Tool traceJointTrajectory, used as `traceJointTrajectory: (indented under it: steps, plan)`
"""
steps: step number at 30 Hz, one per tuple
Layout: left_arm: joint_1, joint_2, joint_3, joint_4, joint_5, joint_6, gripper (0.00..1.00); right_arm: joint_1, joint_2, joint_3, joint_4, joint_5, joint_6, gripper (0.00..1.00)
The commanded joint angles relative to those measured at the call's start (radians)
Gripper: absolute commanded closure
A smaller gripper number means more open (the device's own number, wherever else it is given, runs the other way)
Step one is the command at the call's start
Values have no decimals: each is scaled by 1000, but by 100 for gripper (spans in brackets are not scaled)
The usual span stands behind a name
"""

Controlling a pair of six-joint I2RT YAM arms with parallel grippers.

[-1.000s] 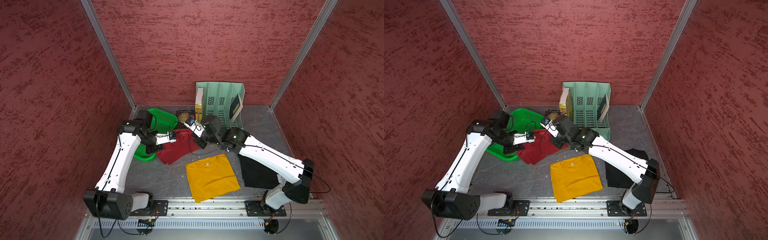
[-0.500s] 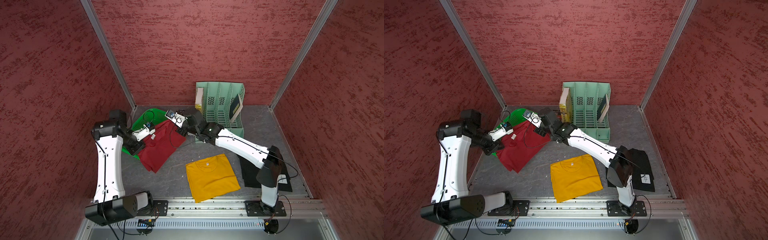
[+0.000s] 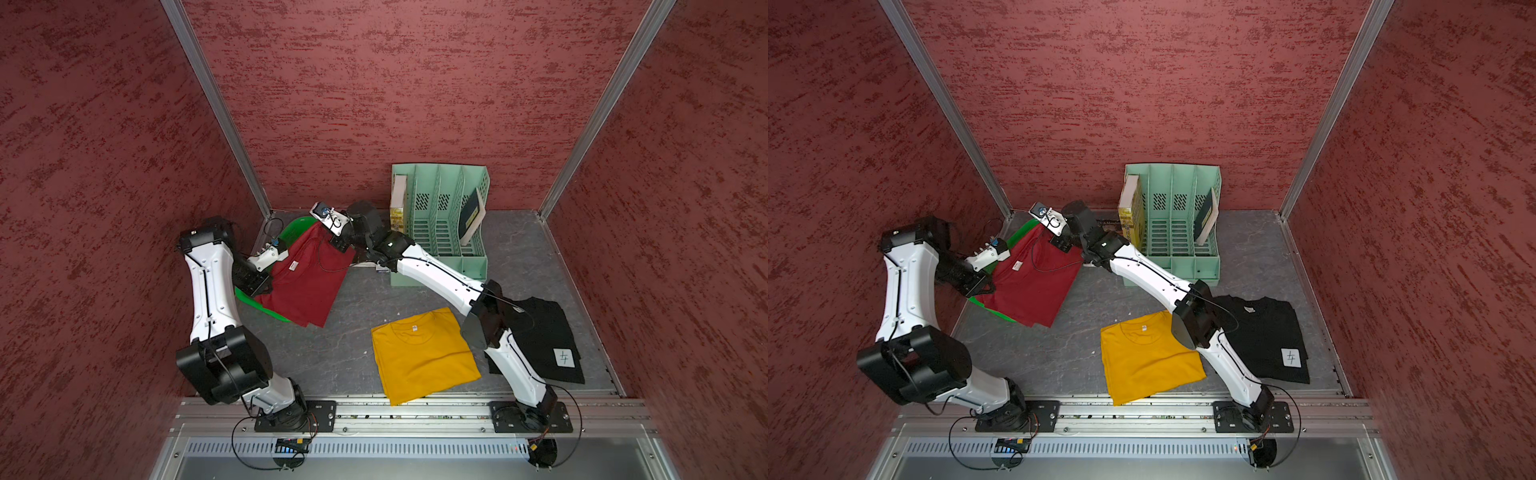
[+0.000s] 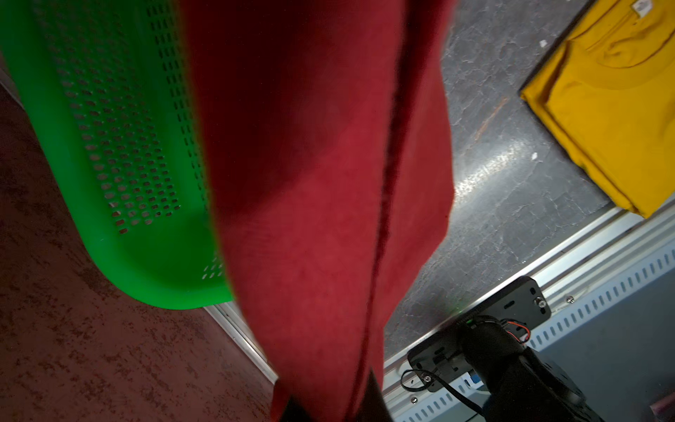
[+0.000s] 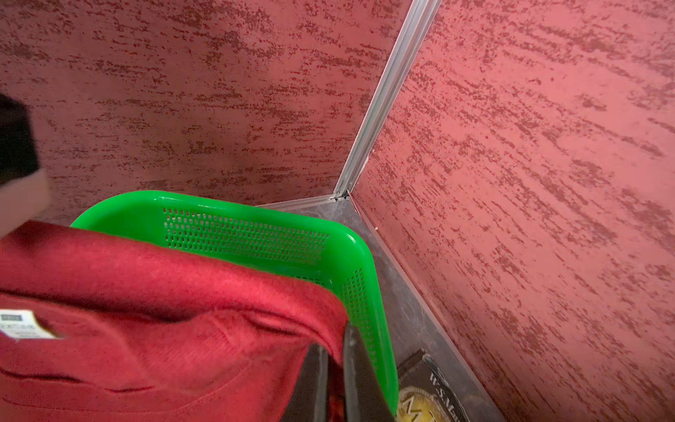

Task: Put the folded t-shirts into the basket
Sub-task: Place the T-shirt in the bin.

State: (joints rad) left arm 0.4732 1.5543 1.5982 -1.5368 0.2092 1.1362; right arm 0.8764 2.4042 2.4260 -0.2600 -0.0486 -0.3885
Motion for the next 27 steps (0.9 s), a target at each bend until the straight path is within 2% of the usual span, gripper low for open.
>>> traceJointTrajectory:
  steps: [1,8,17,27]
  plan:
    - [48,78,-9,103,-39,46,100,-25,72,61,122,4,2,100]
    - [42,174,-55,276,-137,66,100,-30,189,64,262,2,2,100]
    - [-24,212,-122,400,-166,38,100,-30,275,65,418,-9,-3,100]
    - [-25,265,-135,456,-175,-31,98,-30,354,95,562,-3,-18,100]
